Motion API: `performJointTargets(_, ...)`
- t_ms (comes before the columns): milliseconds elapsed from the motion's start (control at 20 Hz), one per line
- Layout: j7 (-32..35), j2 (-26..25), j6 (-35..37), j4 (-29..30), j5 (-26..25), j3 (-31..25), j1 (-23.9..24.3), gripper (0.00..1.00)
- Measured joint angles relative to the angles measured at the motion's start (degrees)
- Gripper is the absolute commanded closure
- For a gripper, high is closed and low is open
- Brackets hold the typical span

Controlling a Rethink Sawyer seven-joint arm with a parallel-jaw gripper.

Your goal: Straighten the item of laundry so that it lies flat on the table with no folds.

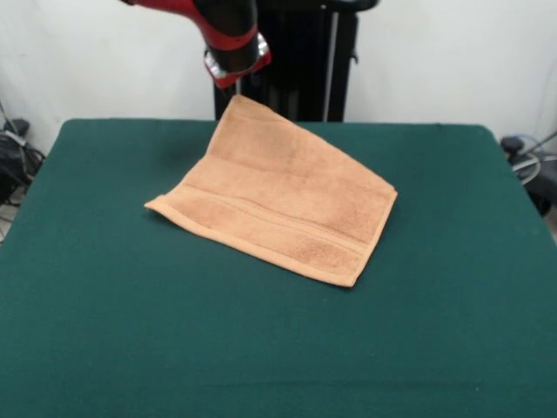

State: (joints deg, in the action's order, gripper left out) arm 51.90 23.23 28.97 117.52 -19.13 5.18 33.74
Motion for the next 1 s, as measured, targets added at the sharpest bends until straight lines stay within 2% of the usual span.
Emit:
performJointTargets(300, 0.0, 0.0, 0.0, -0.8, 0.1, -1.2, 0.4, 0.0)
performJointTargets(1000, 0.0, -0.4, -2.3, -0.8, 0.1, -7.3, 6.3, 0.0)
